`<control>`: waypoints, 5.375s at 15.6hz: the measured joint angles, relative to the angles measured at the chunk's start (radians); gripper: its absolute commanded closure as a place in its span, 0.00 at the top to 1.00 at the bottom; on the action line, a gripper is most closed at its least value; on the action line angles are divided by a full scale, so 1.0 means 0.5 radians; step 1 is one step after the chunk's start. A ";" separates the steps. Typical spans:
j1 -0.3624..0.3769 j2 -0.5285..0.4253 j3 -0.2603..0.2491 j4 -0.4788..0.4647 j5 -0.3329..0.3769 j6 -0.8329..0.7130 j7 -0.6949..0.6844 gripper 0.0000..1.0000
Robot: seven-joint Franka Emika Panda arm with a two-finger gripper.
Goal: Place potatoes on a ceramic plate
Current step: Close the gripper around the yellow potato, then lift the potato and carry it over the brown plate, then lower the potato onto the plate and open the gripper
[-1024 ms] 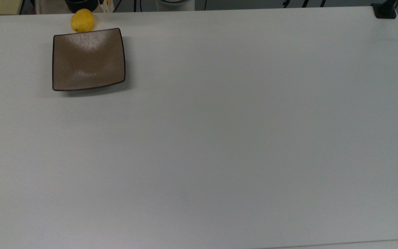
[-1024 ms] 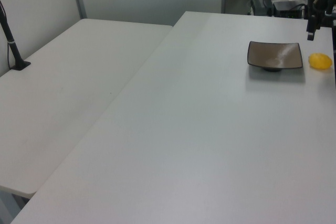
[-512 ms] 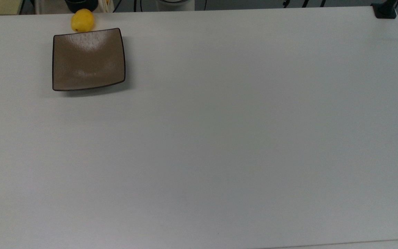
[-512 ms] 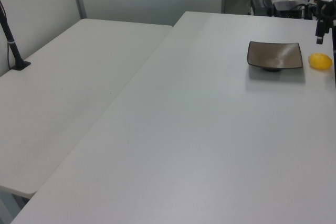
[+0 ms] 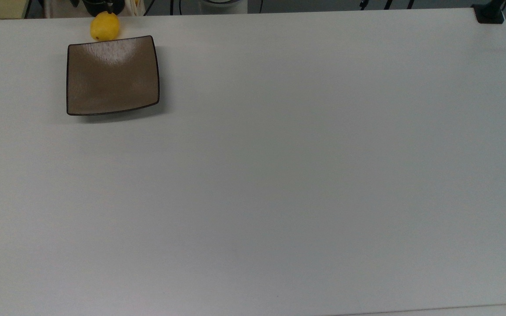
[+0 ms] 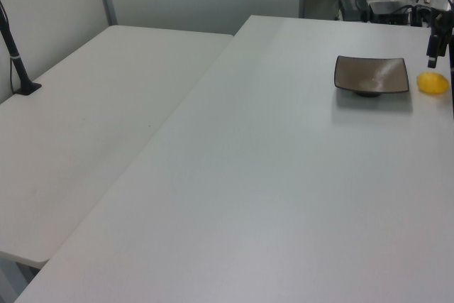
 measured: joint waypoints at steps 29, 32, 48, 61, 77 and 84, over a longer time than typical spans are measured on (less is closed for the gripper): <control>0.640 0.035 -0.746 0.000 -0.175 0.097 -0.081 0.45; 0.643 0.035 -0.750 0.011 -0.175 0.092 -0.080 0.44; 0.759 0.089 -0.562 0.599 0.338 -0.434 -0.058 0.44; 0.913 0.387 -0.558 0.712 0.554 -0.325 0.002 0.85; 0.933 0.410 -0.557 0.968 0.555 -0.533 0.003 1.00; 0.873 0.486 -0.294 1.193 0.555 -0.629 0.183 1.00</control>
